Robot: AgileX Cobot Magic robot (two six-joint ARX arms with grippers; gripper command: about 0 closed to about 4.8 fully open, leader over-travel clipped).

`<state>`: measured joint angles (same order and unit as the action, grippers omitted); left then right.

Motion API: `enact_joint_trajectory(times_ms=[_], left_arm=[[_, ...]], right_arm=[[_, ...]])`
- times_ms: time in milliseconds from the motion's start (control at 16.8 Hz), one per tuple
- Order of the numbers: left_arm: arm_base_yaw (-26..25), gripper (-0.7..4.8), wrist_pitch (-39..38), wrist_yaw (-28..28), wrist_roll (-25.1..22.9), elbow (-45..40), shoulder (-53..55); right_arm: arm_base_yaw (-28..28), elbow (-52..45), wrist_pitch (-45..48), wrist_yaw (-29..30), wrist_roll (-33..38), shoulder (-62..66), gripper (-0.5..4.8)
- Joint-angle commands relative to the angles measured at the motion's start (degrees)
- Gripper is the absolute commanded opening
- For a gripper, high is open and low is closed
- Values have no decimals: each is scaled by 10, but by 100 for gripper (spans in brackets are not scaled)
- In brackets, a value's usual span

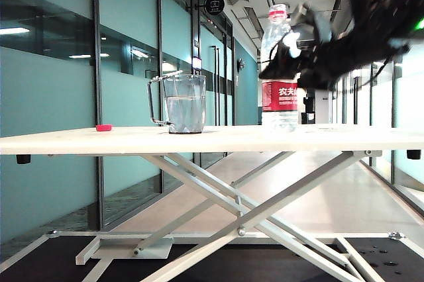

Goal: Pick up the mineral water bottle on the table and pour water into the mug until it's half full.

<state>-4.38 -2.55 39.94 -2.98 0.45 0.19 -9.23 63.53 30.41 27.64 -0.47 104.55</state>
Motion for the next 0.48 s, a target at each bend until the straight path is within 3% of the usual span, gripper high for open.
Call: enact_joint_trajectory(times_ms=[59,178,297,476], left_arm=[[0,-5,0,4,-1,1,0],[0,-5,0,4,0,1,0],[0,-5,0,3,0,1,0],[0,-5,0,-2,0,1,0]], right_arm=[[0,-19,-89,6,-21,-43,479],[0,-54,-150,7,-45,-101,479],[0,-96,-153,3,-42,-165,479],[-2,-165,-198,-45,-27,-292,458]])
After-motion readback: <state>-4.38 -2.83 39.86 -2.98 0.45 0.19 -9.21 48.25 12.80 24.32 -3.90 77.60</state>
